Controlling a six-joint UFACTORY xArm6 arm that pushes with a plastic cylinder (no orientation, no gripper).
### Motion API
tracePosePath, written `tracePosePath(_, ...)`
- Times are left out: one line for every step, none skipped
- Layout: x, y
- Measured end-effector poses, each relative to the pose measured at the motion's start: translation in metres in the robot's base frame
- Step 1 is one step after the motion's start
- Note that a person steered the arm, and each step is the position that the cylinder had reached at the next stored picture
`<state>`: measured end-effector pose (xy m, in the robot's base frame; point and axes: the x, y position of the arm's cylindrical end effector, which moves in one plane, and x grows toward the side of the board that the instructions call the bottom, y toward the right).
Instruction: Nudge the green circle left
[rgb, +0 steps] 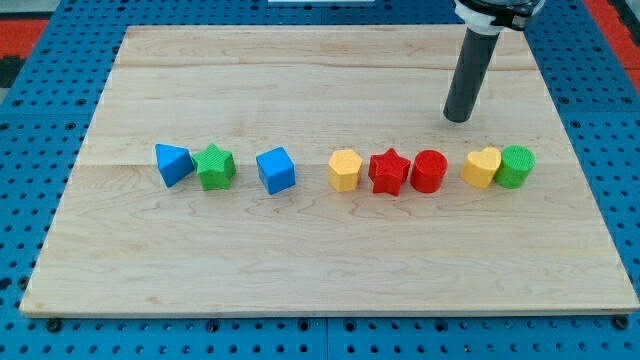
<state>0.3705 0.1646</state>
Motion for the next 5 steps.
tracePosePath(-0.008, 0.0)
tracePosePath(-0.012, 0.046)
tracePosePath(-0.008, 0.119)
tracePosePath(0.058, 0.096)
tracePosePath(0.066, 0.067)
